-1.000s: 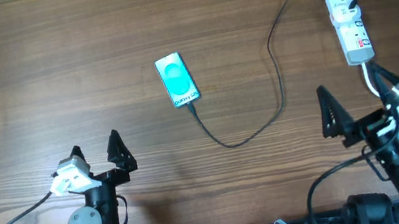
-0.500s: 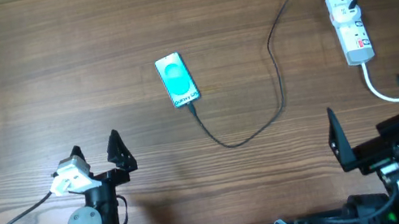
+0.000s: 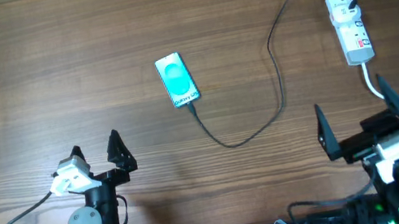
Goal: Plug charger to phone and switch on socket
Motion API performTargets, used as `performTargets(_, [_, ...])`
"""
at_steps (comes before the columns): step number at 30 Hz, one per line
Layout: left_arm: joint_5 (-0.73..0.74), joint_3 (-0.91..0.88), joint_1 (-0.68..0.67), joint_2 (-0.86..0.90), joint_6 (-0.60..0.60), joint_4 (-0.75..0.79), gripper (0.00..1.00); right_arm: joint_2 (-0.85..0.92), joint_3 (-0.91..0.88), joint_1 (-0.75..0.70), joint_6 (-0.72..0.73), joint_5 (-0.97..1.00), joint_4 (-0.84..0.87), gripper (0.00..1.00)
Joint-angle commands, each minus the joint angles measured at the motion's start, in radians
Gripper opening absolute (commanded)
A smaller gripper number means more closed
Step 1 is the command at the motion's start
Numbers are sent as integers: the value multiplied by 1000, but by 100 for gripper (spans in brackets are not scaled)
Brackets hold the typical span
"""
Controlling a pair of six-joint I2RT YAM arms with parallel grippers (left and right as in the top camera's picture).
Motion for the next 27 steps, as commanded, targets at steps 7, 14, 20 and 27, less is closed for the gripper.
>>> performTargets(7, [-13, -1, 7, -4, 20, -4, 100, -16, -87, 4, 24, -9, -257, 100])
performTargets(14, [-13, -1, 7, -4, 21, -4, 100, -16, -87, 4, 14, 50, -463, 100])
performTargets(20, [-13, -1, 7, -4, 20, -4, 100, -16, -87, 5, 119, 235, -474, 100])
performTargets(27, [-13, -1, 7, -3, 20, -4, 100, -16, -87, 65, 184, 461, -487, 100])
